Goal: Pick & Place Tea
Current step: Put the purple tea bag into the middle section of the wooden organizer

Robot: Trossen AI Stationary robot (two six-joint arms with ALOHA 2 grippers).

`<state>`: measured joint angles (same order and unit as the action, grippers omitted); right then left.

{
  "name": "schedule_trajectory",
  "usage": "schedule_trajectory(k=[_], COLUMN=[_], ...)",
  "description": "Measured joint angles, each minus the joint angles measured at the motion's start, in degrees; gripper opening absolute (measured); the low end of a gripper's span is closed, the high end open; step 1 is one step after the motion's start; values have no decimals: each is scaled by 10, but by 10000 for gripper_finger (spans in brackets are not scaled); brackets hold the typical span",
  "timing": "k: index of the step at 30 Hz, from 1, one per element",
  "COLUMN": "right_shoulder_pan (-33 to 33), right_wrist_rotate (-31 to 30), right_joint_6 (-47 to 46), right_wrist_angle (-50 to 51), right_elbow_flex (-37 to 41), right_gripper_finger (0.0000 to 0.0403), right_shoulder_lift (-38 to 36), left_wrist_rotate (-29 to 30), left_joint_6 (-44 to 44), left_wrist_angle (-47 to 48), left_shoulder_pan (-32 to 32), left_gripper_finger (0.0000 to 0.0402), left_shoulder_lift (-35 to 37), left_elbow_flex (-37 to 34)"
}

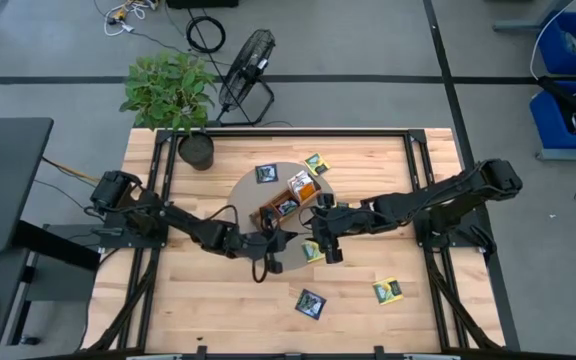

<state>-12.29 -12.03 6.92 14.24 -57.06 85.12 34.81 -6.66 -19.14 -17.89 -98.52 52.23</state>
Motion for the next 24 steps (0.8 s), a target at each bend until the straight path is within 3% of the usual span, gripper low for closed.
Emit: schedule_trajectory(k=[4, 12, 24], right_shoulder_pan=[7, 21, 21], right_wrist_rotate=[0, 42, 40], right_joint_6=[2, -2, -3], right_wrist_angle=[-11, -8, -4], right_elbow_flex=[0, 0, 0], right_gripper_finger=[181, 112, 99], right_shoulder_lift=[0, 0, 0], left_wrist_rotate=[0, -1, -14], left_joint_6=[2, -3, -20], left_wrist_angle=[8, 0, -18], left_shoulder_pan=[0, 4, 7], left_gripper_finger=[1, 1, 1], left_shoulder_lift=[0, 0, 0], left_elbow_flex=[0, 0, 0])
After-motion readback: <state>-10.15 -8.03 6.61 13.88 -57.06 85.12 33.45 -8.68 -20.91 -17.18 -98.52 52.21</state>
